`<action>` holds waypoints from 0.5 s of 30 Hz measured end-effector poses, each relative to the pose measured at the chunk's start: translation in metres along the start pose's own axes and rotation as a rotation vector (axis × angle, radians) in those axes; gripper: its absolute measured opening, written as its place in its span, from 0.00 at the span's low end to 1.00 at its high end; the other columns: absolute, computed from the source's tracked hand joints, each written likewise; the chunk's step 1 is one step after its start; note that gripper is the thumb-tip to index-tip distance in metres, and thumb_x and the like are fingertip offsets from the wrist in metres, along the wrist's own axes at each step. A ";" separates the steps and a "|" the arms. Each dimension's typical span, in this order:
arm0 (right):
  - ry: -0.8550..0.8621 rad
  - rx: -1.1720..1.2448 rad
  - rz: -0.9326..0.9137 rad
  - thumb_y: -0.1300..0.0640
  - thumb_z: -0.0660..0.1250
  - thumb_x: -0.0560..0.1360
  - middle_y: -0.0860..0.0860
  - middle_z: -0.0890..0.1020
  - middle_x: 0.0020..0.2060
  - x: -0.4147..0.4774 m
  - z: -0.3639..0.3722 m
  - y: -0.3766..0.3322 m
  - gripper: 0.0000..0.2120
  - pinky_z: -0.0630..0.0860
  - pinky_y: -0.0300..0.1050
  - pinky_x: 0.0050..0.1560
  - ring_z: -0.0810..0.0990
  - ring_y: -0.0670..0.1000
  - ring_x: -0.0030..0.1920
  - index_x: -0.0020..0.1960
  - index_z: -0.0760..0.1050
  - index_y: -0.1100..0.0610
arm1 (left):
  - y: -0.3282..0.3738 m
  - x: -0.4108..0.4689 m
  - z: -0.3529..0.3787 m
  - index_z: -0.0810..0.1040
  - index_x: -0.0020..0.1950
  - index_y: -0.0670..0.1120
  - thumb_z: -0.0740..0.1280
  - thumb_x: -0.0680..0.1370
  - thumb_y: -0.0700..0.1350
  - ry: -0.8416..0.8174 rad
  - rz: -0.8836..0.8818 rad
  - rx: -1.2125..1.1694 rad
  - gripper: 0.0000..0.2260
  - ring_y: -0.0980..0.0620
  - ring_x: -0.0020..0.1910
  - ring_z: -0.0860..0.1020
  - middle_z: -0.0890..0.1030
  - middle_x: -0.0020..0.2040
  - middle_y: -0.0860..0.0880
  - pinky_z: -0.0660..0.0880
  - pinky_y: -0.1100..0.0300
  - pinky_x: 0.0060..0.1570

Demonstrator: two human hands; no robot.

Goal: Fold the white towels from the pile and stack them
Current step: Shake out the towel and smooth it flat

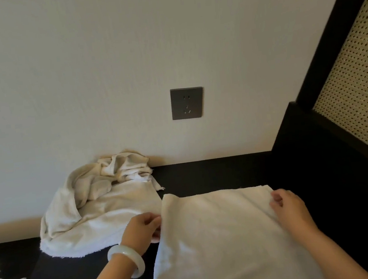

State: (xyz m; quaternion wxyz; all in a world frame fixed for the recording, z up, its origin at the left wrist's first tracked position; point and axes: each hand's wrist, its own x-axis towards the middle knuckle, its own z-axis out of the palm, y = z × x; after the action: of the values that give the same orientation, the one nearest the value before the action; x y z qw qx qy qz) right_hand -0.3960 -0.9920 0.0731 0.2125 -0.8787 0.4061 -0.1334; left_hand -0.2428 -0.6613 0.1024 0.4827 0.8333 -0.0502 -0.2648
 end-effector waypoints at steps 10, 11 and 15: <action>-0.279 -0.018 0.281 0.61 0.75 0.71 0.53 0.78 0.45 0.037 -0.011 -0.021 0.11 0.76 0.46 0.48 0.77 0.53 0.46 0.50 0.76 0.58 | 0.025 0.048 -0.025 0.71 0.66 0.60 0.70 0.77 0.39 -0.265 0.134 0.317 0.24 0.56 0.30 0.77 0.79 0.36 0.50 0.74 0.64 0.30; -0.290 -0.004 0.277 0.62 0.75 0.71 0.53 0.78 0.47 0.038 -0.012 -0.023 0.12 0.76 0.46 0.49 0.78 0.53 0.48 0.51 0.75 0.58 | 0.028 0.054 -0.026 0.71 0.66 0.61 0.71 0.76 0.37 -0.291 0.143 0.354 0.26 0.56 0.29 0.76 0.77 0.35 0.51 0.73 0.64 0.30; -0.286 0.101 0.268 0.60 0.75 0.73 0.54 0.80 0.45 0.040 -0.010 -0.024 0.09 0.76 0.48 0.48 0.79 0.53 0.46 0.50 0.76 0.58 | 0.038 0.072 -0.029 0.79 0.52 0.56 0.72 0.74 0.35 -0.407 0.106 0.472 0.15 0.56 0.28 0.74 0.74 0.34 0.49 0.71 0.64 0.31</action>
State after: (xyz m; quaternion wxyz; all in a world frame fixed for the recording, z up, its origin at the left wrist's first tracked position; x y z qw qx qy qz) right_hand -0.3586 -1.0111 0.0961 0.3275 -0.8150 0.4781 0.0020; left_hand -0.1606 -0.6827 0.1174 0.2691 0.8484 -0.2492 -0.3818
